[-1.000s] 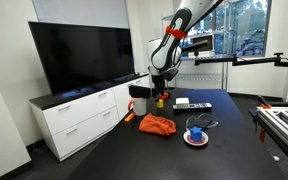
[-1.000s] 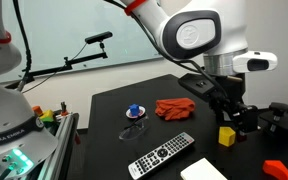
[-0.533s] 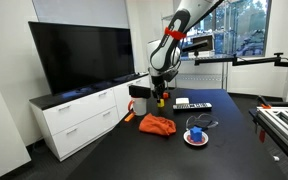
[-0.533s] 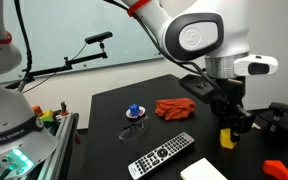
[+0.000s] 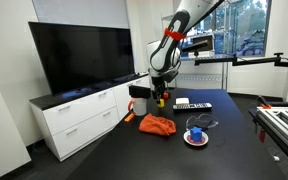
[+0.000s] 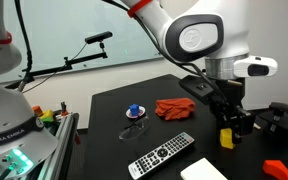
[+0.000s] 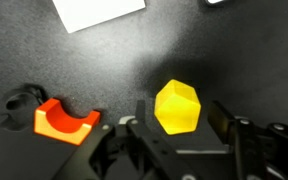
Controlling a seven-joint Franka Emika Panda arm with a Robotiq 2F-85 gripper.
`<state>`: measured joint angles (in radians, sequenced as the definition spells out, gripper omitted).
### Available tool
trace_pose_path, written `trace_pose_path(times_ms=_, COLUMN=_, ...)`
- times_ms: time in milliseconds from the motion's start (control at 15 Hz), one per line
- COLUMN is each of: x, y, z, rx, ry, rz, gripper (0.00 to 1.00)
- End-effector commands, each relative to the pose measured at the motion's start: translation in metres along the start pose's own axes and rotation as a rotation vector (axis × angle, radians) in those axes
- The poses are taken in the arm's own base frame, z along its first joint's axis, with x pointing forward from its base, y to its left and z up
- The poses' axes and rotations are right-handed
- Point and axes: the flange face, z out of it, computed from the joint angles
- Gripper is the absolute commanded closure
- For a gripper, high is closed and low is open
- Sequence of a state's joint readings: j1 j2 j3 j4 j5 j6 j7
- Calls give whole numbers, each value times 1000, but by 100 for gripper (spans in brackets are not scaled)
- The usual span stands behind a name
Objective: Put the blue block on the plate, then put the yellow block on the blue block, then put the orange block on the yellow block
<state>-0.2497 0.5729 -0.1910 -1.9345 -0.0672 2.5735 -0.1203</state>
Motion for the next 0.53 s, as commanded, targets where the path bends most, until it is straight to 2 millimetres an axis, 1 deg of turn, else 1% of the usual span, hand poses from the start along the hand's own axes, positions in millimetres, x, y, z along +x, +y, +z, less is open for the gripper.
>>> trace_pose_path(times_ms=0, x=7, y=3, z=-8, rx=14, ry=6, rz=15, gripper=66)
trace_pose_path(times_ms=133, x=7, y=2, z=-9, rx=14, ry=8, rz=11, gripper=81)
trace_pose_path(times_ms=267, x=6, y=0, z=-10, rx=15, ry=8, rz=4, gripper=81)
trace_pose_path(times_ms=400, x=-1, y=-3, z=-18, rx=32, ry=3, rz=-12, gripper=81)
trace_pose_path(times_ms=467, x=-7, y=-7, z=-26, rx=37, ry=17, rz=-33, gripper=81)
